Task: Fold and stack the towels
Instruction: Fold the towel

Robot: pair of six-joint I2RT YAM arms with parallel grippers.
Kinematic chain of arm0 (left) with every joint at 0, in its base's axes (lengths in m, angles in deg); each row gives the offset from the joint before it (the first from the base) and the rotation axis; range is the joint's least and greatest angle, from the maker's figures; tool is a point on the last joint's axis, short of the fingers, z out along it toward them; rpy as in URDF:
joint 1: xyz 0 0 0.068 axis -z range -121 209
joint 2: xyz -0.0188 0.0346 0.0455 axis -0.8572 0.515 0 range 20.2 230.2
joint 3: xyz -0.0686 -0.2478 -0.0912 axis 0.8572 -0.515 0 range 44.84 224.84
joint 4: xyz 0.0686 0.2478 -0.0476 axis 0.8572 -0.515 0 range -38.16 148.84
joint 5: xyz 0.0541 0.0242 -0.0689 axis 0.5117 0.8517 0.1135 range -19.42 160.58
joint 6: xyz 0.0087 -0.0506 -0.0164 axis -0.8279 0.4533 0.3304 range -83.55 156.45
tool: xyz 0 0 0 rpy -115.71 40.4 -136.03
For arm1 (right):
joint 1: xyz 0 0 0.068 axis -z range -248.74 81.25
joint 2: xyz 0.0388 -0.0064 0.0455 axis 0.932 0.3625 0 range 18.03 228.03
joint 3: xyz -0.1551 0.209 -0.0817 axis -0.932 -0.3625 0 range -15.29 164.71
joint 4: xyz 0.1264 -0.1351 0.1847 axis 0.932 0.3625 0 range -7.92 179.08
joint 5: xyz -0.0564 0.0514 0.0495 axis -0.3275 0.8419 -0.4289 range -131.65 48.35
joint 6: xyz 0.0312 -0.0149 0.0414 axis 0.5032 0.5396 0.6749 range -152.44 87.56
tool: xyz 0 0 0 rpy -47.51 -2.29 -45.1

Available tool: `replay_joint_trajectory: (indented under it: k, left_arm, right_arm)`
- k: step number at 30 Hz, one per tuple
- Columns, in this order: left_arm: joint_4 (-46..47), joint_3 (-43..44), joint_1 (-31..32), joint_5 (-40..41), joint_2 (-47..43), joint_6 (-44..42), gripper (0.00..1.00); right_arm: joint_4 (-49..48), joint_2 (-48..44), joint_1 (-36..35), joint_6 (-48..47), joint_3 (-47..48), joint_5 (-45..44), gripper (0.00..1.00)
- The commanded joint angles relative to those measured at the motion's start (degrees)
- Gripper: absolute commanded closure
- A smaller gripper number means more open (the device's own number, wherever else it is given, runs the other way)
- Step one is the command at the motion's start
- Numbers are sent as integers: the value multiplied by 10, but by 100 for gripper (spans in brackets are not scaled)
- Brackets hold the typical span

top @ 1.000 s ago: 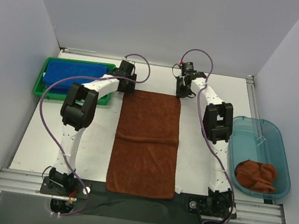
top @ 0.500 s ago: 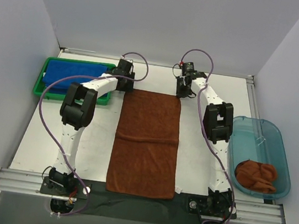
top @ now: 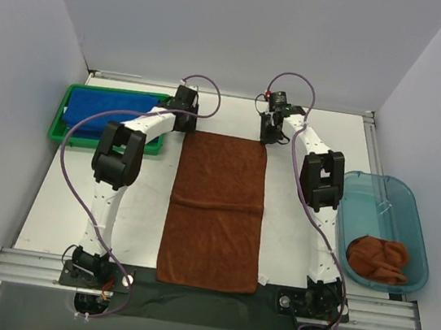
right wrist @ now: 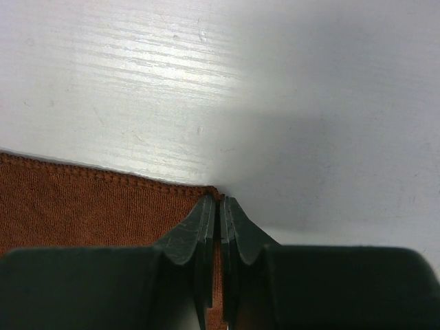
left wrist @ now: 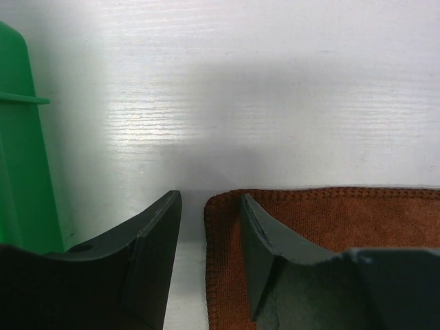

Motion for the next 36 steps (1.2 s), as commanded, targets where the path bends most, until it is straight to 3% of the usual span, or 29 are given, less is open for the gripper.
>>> replay_joint_trajectory:
  k: [1, 8, 11, 22, 30, 36]
  left_arm:
    - [-50, -18, 11, -15, 33, -1, 50]
    - [-67, -37, 18, -8, 28, 1, 51]
    - [-74, -35, 20, 0, 30, -1, 56]
    - [-95, 0, 20, 3, 41, -13, 100]
    - [-96, 50, 15, 2, 13, -34, 100]
    - [-96, 140, 2, 5, 11, -52, 100]
  right_arm:
    - [60, 17, 4, -8, -8, 1, 100]
    - [60, 16, 4, -8, -10, 1, 100]
    - [60, 16, 4, -7, -10, 0, 100]
    - [58, 13, 10, -6, -11, 8, 100]
    - [-41, -67, 17, -15, -83, -10, 100]
    - [-115, -104, 28, -26, -88, -27, 100]
